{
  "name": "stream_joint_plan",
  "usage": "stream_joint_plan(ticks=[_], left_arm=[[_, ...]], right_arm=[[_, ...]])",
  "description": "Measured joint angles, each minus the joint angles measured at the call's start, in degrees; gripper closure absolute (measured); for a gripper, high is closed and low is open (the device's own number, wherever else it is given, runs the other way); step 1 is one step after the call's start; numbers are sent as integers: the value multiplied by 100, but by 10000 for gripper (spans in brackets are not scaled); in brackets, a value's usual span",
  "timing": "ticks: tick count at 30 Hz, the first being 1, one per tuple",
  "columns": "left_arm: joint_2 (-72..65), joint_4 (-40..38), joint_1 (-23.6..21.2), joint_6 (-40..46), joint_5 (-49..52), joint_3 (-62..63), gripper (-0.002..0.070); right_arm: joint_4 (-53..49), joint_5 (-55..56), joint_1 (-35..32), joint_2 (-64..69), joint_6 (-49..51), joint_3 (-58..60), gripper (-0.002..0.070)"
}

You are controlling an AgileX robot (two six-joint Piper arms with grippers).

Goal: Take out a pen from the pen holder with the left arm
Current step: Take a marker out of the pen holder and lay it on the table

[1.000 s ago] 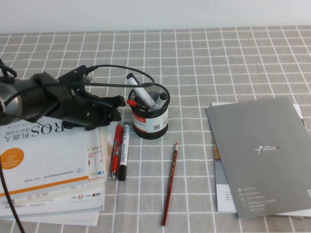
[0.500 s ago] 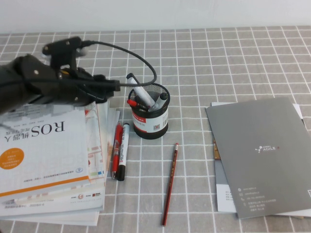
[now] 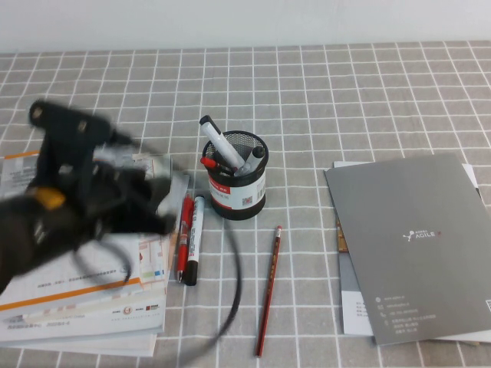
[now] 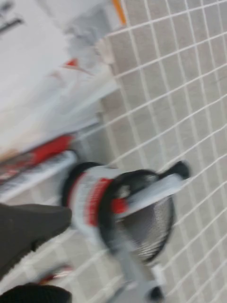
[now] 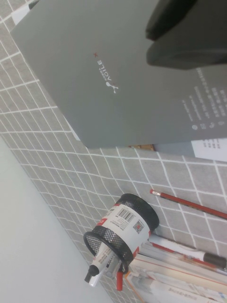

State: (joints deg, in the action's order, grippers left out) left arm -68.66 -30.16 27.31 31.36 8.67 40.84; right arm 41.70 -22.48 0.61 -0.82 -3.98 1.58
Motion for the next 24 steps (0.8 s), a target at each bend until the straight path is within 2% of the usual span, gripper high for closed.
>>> stream_joint_plan(ticks=[5, 12, 19, 24], left_arm=[[1080, 703, 4, -455, 360, -952, 433], [2496, 1492, 4, -1606, -356, -2493, 433], [3232, 2587, 4, -1701, -467, -3248, 433], [3327, 2775, 4, -1710, -491, -3719, 433]], right_arm=[[0, 0, 0, 0, 0, 0, 689], [0, 0, 0, 0, 0, 0, 689], [0, 0, 0, 0, 0, 0, 689], [0, 0, 0, 0, 0, 0, 689]])
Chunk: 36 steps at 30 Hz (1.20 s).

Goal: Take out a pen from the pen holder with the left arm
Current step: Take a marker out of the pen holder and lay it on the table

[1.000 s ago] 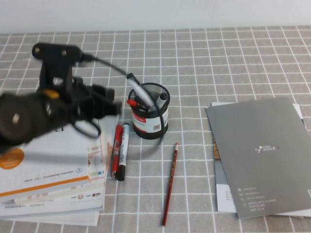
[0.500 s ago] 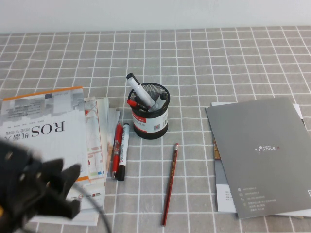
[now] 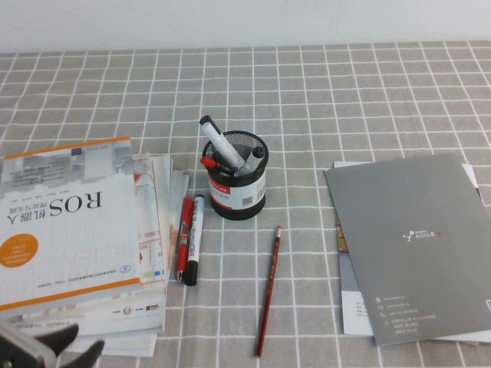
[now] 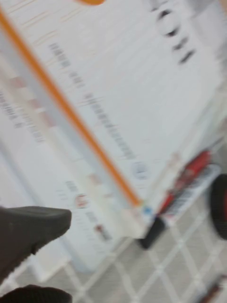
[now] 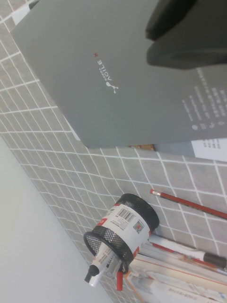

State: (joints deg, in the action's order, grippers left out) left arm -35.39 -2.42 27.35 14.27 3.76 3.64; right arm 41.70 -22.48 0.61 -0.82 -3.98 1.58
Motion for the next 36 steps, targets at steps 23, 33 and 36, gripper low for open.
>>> stream_joint_plan(ticks=[23, 33, 36], left_arm=[[2903, 476, -2024, 66, 824, -494, 433], [3580, 556, -2256, 55, 846, -504, 433], [3580, 556, -2254, 55, 846, -504, 433]], right_arm=[[0, 0, 0, 0, 0, 0, 689], [0, -9, 0, 0, 0, 0, 689], [0, -9, 0, 0, 0, 0, 689]])
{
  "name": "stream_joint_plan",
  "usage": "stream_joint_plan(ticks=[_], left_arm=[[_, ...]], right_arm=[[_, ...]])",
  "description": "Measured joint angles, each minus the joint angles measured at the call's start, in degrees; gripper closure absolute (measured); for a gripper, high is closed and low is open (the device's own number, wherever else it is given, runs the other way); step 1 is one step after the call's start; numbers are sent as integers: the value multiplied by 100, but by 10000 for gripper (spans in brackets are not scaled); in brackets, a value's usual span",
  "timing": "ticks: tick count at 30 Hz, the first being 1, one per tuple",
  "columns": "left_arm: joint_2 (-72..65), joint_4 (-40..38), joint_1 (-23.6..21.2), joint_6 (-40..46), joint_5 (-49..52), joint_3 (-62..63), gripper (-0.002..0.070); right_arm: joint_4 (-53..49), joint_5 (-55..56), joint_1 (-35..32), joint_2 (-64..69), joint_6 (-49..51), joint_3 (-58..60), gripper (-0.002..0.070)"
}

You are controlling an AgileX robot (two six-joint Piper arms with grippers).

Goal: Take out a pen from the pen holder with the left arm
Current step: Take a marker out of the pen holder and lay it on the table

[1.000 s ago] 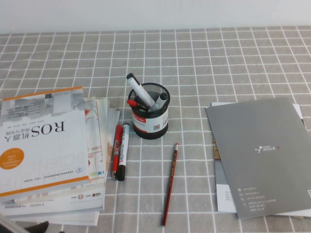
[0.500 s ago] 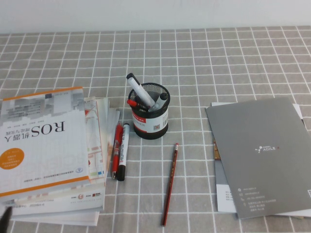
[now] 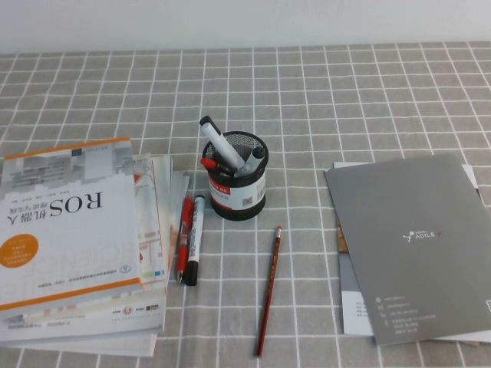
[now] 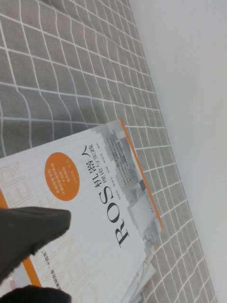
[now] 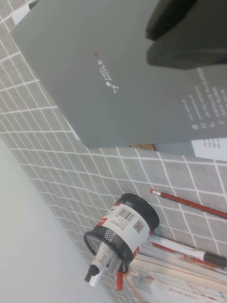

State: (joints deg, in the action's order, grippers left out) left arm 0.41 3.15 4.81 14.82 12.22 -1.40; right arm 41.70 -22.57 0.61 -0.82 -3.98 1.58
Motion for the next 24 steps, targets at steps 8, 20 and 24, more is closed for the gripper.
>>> stream_joint_plan(ticks=[8, 20, 24], left_arm=[[0, 3, 0, 0, 0, 0, 433], [0, -244, -3, 0, 0, 0, 433], [0, -278, -3, 0, 76, 0, 433]], right_arm=[[0, 0, 0, 0, 0, 0, 689], [0, 0, 0, 0, 0, 0, 689], [0, 0, 0, 0, 0, 0, 689]])
